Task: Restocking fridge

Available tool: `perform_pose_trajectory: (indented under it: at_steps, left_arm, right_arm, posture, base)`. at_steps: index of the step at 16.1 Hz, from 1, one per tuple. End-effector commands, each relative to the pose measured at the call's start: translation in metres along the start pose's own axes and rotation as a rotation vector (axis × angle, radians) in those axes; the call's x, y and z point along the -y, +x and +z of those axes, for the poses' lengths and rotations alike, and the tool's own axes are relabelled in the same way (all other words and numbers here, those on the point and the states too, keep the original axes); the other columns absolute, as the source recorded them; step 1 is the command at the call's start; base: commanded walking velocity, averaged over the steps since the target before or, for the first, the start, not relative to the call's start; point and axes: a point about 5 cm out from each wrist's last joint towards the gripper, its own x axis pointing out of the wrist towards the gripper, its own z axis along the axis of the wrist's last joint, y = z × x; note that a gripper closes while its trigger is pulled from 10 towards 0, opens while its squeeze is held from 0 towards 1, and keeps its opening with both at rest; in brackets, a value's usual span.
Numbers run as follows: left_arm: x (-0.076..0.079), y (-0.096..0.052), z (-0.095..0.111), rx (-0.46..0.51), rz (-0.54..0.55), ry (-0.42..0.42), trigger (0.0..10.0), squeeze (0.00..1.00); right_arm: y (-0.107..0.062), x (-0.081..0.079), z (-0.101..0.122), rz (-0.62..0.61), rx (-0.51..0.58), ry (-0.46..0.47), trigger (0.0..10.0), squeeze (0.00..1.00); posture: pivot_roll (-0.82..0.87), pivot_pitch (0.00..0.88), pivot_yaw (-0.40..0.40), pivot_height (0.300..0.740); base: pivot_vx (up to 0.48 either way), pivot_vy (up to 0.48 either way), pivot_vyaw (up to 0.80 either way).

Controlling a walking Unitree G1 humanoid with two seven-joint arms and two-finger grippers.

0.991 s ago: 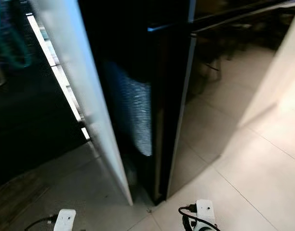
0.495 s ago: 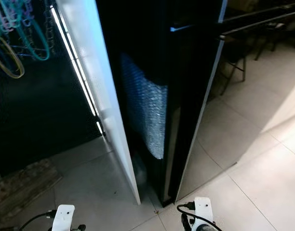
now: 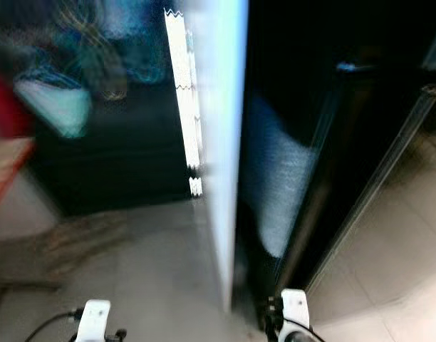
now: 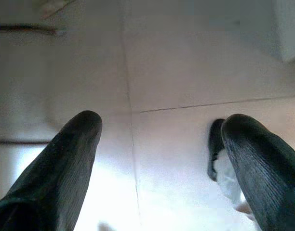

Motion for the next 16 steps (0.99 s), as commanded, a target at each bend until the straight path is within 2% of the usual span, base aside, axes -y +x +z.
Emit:
perform_pose_trajectory:
  at_steps: [1,12,16]
  left_arm:
    - [0.0020,-0.0012,-0.0065,-0.022,0.000,-0.005,10.0,0.00]
    - [0.0059,-0.0024,-0.0101,-0.023,-0.009,0.007,10.0,0.00]
    - [0.0048,-0.0017,-0.0068,-0.012,0.002,-0.015,10.0,0.00]
  right_arm:
    - [-0.0014,0.0048,-0.0042,-0.012,-0.017,-0.001,10.0,0.00]
    - [-0.0025,0.0047,-0.0094,0.011,-0.033,-0.027,10.0,0.00]
    - [-0.0025,0.0047,-0.0092,0.014,-0.033,-0.033,10.0,0.00]
  posture:
    - [-0.03,0.008,0.012,0.740]
    - [-0.03,0.000,0.016,0.740]
    - [-0.02,0.000,0.017,0.740]
  base:
    - [0.000,0.000,0.80]
    - [0.000,0.000,0.80]
    - [0.000,0.000,0.80]
